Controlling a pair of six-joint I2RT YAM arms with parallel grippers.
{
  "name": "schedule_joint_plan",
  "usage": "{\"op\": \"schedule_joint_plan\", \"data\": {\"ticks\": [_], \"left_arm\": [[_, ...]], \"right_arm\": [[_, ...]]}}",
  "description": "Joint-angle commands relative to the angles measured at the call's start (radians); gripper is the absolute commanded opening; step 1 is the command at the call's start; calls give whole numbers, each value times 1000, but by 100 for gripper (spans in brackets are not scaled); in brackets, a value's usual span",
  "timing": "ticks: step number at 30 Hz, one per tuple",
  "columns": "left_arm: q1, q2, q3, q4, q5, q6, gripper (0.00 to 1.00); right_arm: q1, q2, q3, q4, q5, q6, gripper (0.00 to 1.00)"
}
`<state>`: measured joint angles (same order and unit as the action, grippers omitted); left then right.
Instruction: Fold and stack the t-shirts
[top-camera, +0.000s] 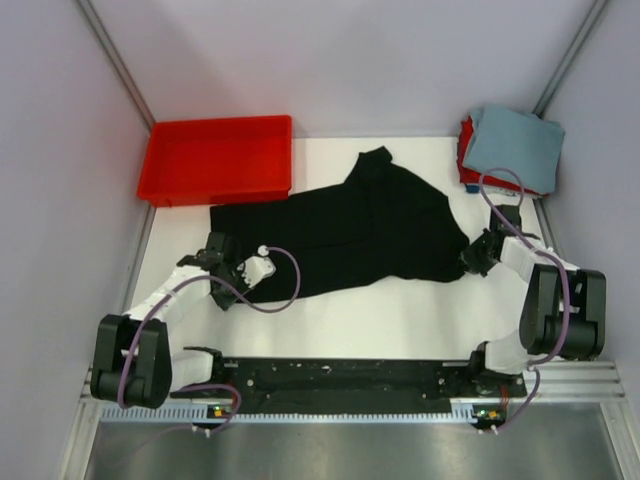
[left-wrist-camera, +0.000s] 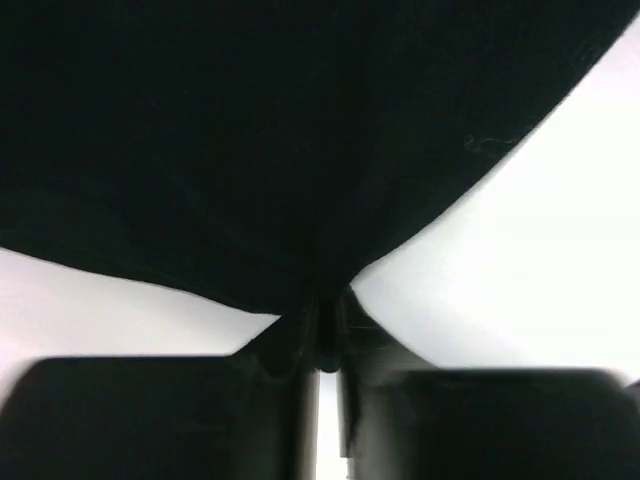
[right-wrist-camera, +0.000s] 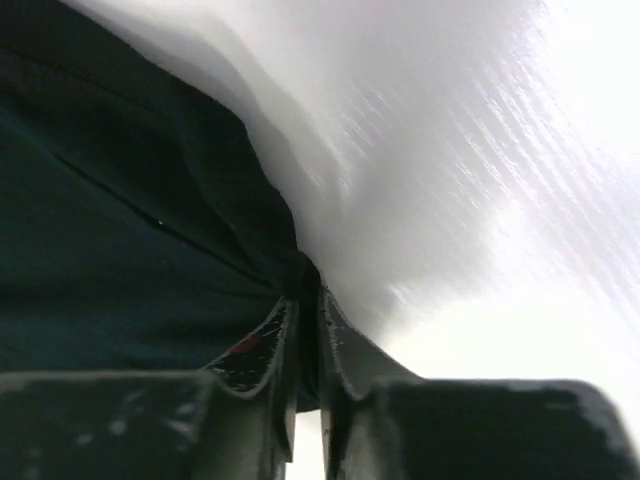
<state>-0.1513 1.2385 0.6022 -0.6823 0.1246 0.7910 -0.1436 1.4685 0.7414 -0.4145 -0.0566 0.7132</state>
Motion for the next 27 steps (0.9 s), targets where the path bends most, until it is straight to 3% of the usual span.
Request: {"op": "schedule_joint_plan", "data": {"ticks": [1,7,14,17,24,25,26,27], "left_arm": [[1,-3,-62,79,-35,-25,0],[2,-140,-18,-66,-63,-6,0],[1,-226,7,-340,-11,16,0],[-1,-267,10,-394,-69,16,0],[-2,-297,42,-525,-66,66,0],[-2,-297,36,-528,-72,71,5],[-2,-297,34,-530,-77,74,22],[-2,-298,37,-533,-79,77,41]], "right_arm": [[-60,29,-59,65,-101,14,0],[-232,-213,-157,-16,-147,35,0],[-235,-589,-243,-311,26,166,0],[-235,-713,-237,-443,162,242,0],[-237,-764,-200,-576,232,347,0],[-238,-757,-197,-584,236,351,0],[-237,-757,-191,-593,242,354,5],[-238,-755,-180,-604,257,359,20]]}}
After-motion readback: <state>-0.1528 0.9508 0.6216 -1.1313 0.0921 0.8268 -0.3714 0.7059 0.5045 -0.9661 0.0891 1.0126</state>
